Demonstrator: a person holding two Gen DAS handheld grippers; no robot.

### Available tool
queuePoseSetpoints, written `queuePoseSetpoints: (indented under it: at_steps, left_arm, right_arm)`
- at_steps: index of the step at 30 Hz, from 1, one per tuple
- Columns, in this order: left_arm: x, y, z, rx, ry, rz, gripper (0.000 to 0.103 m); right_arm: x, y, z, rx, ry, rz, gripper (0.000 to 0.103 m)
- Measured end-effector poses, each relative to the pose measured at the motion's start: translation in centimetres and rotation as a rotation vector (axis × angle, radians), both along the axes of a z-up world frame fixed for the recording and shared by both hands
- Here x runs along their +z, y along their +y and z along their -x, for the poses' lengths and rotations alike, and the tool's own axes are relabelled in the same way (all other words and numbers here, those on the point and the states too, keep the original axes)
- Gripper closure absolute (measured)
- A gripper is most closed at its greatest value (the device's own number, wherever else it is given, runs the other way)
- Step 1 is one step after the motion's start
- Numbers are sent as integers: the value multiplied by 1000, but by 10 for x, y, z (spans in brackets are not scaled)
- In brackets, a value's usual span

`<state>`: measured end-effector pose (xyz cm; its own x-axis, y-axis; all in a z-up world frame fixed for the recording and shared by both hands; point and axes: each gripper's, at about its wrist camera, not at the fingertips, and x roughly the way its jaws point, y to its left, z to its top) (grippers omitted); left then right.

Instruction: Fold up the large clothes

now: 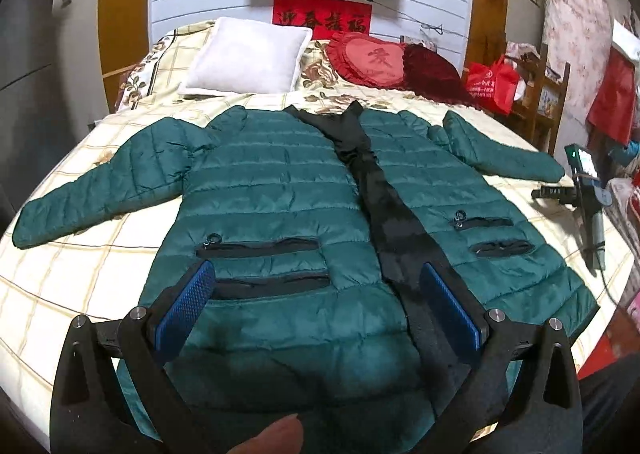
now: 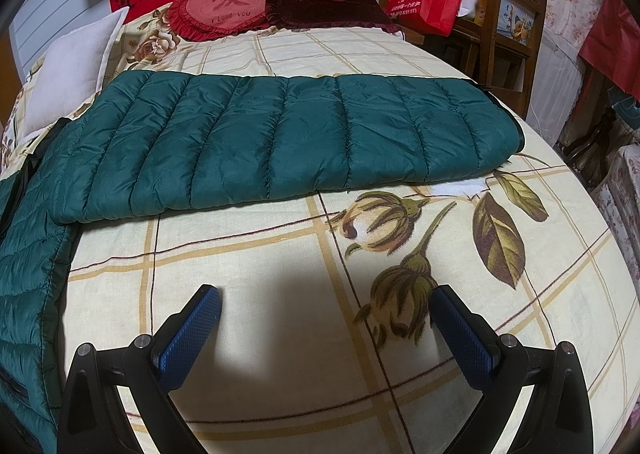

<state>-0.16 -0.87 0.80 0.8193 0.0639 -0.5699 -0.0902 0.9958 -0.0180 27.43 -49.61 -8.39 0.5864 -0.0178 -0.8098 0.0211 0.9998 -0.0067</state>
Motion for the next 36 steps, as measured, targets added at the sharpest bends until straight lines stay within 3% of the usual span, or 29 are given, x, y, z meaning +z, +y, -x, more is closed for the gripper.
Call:
queuePoseSetpoints:
  at_steps: [4, 9, 17, 24, 27, 30, 33, 36]
  left_arm:
    - [2, 18, -3, 62, 26, 2, 0]
    - [4, 38, -2, 101, -83, 132, 0]
    - [-8, 23, -18, 42, 54, 50, 0]
    - [-14, 22, -23, 42, 91, 41, 0]
    - [-13, 20, -22, 4, 87, 69, 0]
    - [-13, 23, -19, 9, 91, 79, 0]
    - [-13, 30, -17, 49, 89, 67, 0]
    - [-16, 40, -16, 120, 103, 48, 0]
  right_arm:
    - [0, 0, 0, 0, 0, 0, 0]
    - [0, 0, 0, 0, 0, 0, 0]
    - [0, 2, 0, -29, 0, 0, 0]
    - [1, 8, 9, -33, 34, -1, 0]
    - [3, 10, 36, 4, 59, -2, 0]
    - [11, 0, 69, -21, 146, -46, 2]
    - [50, 11, 114, -49, 64, -39, 6]
    - [94, 69, 163, 144, -74, -91, 5]
